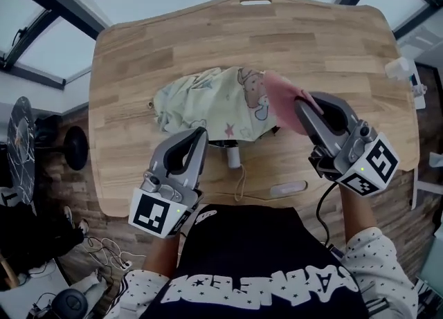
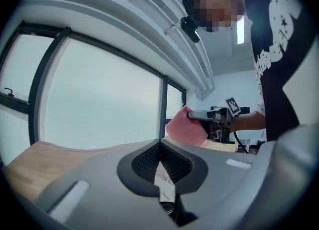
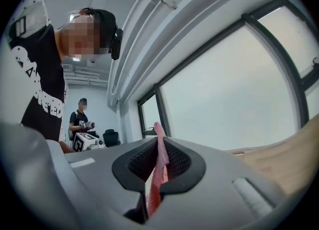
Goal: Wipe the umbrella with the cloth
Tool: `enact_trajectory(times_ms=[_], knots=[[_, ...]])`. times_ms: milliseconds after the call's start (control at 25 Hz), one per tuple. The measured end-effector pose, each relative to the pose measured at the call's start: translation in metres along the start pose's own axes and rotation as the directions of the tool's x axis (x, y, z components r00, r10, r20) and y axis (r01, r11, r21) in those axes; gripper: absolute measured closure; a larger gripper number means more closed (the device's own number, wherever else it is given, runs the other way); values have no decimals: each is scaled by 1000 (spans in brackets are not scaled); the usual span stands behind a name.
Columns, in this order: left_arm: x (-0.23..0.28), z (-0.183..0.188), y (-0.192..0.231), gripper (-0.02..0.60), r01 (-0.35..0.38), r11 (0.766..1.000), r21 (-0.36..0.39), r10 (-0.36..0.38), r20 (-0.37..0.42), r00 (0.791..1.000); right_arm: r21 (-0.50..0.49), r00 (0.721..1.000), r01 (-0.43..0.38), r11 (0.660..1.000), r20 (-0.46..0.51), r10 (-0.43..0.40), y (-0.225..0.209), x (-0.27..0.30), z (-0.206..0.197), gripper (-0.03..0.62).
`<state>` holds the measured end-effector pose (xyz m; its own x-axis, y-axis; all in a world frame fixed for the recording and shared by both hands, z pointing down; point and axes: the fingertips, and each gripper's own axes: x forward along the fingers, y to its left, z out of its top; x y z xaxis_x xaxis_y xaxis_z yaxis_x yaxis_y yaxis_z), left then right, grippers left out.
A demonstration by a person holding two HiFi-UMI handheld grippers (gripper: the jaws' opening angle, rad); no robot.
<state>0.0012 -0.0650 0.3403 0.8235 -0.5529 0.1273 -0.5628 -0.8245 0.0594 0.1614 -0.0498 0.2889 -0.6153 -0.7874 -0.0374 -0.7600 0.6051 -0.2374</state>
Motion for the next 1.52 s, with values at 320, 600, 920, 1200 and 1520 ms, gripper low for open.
enact_trajectory(times_ms=[320,600,920,1200,1520], knots=[[7,29,-26,580,75,996,38,-78,77,994,-46,999,29,999,-29,-30,-2,-23,27,569],[12,32,-23,580,58,997,43,-62,88,994,-38,999,30,999,-43,-32,-5,-29,27,569],[14,35,-24,580,46,998,37,-50,97,994,-29,999,26,999,-36,-27,-2,-28,30,569],[11,39,-23,580,29,999,30,-32,105,994,-43,998,1,999,-57,-4,12,-20,23,571],[6,41,-16,580,12,1000,19,-14,112,994,-51,998,13,999,-57,-16,17,-12,22,571]])
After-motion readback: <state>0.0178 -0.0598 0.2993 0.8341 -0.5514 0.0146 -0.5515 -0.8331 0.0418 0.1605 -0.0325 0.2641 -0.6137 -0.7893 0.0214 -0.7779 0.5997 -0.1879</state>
